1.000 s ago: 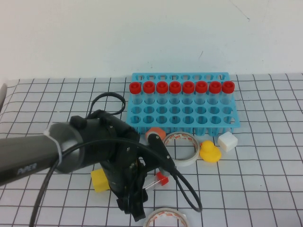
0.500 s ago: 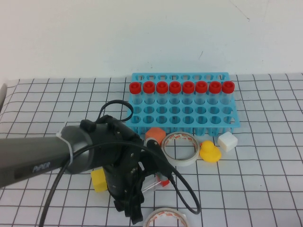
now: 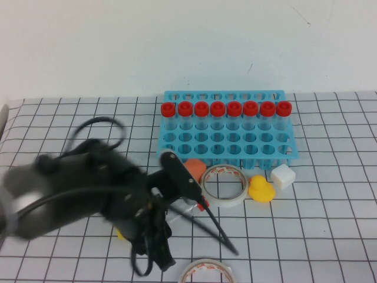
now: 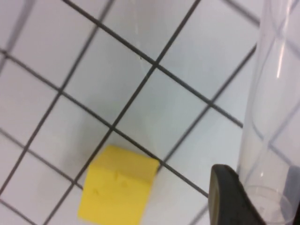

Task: Place the test tubes

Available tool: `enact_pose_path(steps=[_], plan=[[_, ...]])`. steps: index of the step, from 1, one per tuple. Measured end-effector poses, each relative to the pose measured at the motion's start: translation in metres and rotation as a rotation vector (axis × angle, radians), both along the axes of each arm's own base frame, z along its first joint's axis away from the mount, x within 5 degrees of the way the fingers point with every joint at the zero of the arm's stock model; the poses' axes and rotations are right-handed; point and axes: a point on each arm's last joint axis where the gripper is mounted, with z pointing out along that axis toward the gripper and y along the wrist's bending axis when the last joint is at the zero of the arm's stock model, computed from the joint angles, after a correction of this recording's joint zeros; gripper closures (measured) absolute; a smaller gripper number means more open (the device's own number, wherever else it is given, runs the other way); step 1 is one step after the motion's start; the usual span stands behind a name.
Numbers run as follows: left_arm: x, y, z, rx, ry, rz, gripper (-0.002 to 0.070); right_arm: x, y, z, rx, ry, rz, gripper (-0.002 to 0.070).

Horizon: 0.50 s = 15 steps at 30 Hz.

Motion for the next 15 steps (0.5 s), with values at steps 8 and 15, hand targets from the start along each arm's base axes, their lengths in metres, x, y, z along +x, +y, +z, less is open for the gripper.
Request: enact_pose_path(steps=[8,15], plan=[[-0.058,0.033,0.033,-0.406,-0.265,0.109,0.0463,0.000,0.005,0.003,0.238,-0.002,0.015,0.0678],[-0.076,0.047,0.042,-0.654,-0.430,0.220,0.0463,-0.001,0.007,0.003,0.196,-0.006,0.047,0.0678]])
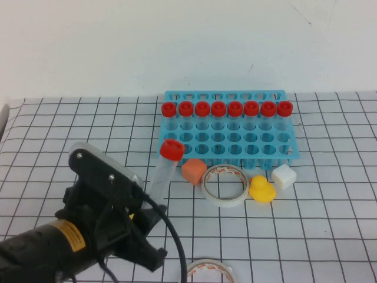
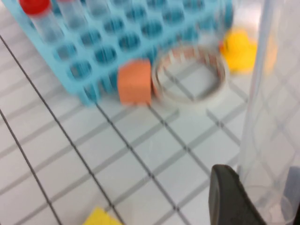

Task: Place the test tubes

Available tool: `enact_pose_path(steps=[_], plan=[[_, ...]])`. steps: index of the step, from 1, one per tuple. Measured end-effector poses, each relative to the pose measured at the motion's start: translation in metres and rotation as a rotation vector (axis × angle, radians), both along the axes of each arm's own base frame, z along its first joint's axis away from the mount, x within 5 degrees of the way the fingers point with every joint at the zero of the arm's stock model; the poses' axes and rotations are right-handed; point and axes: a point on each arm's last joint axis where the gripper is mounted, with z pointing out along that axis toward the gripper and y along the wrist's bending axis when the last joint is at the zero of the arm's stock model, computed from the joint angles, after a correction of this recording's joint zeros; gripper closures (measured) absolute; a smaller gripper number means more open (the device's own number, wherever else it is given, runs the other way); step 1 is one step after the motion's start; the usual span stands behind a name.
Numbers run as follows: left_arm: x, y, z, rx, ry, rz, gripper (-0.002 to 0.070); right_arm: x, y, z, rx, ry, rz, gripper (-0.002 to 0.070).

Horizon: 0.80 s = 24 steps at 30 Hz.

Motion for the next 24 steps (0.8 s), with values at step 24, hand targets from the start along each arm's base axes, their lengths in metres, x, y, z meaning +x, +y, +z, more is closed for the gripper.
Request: enact_pose_path(steps=[24], plan=[[0.009,-0.011,0.035,-0.370,-0.299,-0.003,0.0463,0.109,0.064,0.142,-0.645,-0.598,0.878,0.0569]])
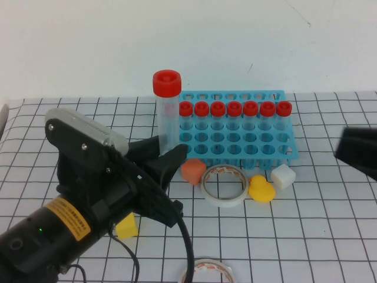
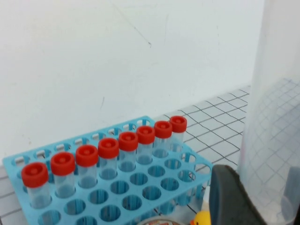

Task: Place the test tubes

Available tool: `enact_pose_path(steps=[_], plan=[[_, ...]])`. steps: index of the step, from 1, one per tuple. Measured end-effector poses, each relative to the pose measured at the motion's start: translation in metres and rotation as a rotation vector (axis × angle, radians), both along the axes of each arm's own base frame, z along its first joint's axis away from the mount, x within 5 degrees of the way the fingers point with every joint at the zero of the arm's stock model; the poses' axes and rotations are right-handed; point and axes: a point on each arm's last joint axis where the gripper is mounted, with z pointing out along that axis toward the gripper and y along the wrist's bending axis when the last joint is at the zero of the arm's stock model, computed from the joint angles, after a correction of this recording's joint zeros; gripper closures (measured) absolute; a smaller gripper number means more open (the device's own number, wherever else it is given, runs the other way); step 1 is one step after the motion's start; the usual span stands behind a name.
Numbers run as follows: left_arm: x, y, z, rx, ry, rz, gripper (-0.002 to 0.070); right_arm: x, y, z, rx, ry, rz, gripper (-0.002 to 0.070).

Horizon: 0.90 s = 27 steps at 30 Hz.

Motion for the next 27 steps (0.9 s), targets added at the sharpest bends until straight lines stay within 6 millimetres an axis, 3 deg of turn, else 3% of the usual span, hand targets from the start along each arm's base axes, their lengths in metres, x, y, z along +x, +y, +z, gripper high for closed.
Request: enact_pose_path(steps=[5,8,13,18,27], plan=[[0.004,-0.004,-0.008,-0.006,0.040,-0.006,0.0463,0.033,0.018,0.010,-0.007,-0.020,0.135,0.0334],[0.007,-0.007,-0.012,-0.013,0.047,-0.020,0.0463,0.048,0.039,0.009,-0.039,-0.040,0.194,0.0251],[0.010,-0.012,-0.016,-0.033,0.041,-0.032,0.0463,0.072,0.076,0.011,-0.110,-0.068,0.189,0.0225],[0.011,-0.012,-0.015,-0.051,0.022,-0.037,0.0463,0.096,0.101,0.013,-0.128,-0.079,0.195,0.0222],[0.010,-0.013,-0.015,-0.042,0.010,-0.049,0.0463,0.111,0.135,0.013,-0.106,-0.090,0.301,0.0220]])
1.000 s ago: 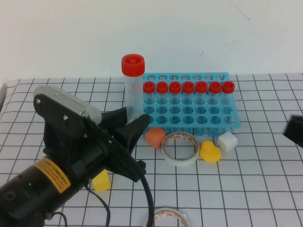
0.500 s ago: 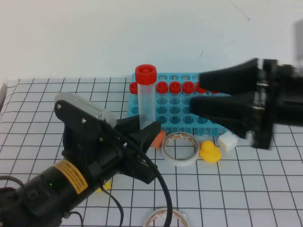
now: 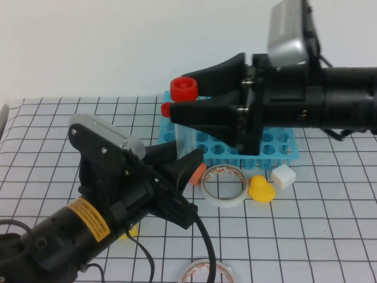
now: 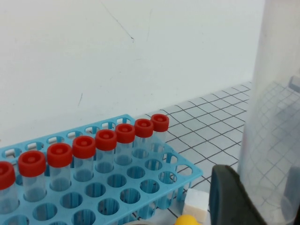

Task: Place the test tubes

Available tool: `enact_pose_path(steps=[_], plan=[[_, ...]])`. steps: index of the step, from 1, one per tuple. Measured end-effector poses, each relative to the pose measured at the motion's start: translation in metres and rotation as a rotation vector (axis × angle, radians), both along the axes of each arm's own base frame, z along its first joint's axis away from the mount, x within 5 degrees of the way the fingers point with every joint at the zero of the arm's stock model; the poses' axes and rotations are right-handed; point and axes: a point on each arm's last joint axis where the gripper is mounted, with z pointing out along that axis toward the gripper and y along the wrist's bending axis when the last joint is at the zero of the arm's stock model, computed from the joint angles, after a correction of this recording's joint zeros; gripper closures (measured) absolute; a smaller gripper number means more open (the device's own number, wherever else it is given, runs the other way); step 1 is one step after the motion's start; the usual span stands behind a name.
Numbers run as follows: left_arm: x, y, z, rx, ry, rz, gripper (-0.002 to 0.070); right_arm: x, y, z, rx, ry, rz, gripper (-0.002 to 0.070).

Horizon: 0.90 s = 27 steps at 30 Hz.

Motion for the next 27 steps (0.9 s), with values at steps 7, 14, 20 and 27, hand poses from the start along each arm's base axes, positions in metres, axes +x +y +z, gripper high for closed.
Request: enact_pose_path(steps=[7,14,20,27], plan=[[-0.0004,-0.0004,0.0000,0.007,-0.006,-0.007,0.0463,0.0008,0.0103,0.0007,0.005,-0.003,0.030,0.0246],[-0.0007,-0.0008,0.0000,0.011,-0.009,-0.011,0.0463,0.0015,0.0103,0.0008,0.009,0.023,0.022,0.0396],[-0.0009,-0.0010,-0.0001,0.015,-0.012,-0.014,0.0463,0.0015,0.0103,0.0008,0.010,0.025,0.022,0.0396],[-0.0029,-0.0004,0.0002,0.051,-0.018,-0.023,0.0263,0.0041,0.0015,0.0057,0.021,0.021,0.004,0.0396]])
